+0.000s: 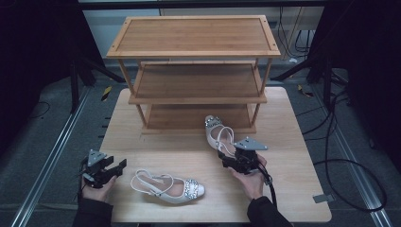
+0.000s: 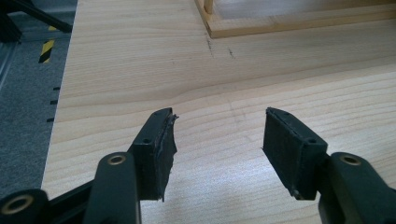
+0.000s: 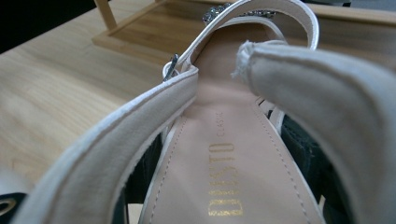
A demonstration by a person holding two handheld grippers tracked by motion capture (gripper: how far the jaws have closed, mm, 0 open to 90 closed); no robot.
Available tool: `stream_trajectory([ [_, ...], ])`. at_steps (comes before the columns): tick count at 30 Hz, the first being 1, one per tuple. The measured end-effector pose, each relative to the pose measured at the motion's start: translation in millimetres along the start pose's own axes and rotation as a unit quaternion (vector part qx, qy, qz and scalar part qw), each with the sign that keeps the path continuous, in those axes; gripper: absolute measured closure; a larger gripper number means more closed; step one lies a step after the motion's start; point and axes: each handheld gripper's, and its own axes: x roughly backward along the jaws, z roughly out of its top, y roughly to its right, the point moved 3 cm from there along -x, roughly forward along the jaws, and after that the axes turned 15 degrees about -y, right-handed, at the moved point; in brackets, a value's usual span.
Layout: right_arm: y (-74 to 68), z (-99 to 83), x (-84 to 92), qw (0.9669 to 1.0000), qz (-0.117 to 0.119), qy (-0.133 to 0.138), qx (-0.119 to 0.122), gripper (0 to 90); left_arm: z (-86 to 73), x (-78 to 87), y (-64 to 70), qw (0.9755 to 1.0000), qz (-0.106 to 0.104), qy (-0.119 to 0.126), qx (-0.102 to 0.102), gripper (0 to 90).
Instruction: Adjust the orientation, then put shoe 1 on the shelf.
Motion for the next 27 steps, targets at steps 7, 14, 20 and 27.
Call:
stream_trajectory([
  [7,-6.3,20.2,-19.0,0.9996,0.004,0.018,-0.022,38.9,-0.9,-0.8,-1.4,1.0,0.001,-0.002,0.0,41.7],
  [14,-10.4,39.2,-39.7,0.9991,0.001,0.024,-0.036,38.8,-0.5,-1.3,0.0,1.0,-0.003,-0.002,0.001,41.4],
  [20,-11.9,49.3,-54.6,0.9988,-0.004,0.025,-0.041,38.9,0.7,-0.8,-0.6,1.0,-0.002,0.001,0.001,41.3],
  [27,-11.1,59.7,-76.2,0.9982,-0.01,0.027,-0.052,38.8,0.6,-2.1,-0.4,1.0,-0.004,0.001,0.002,41.3],
])
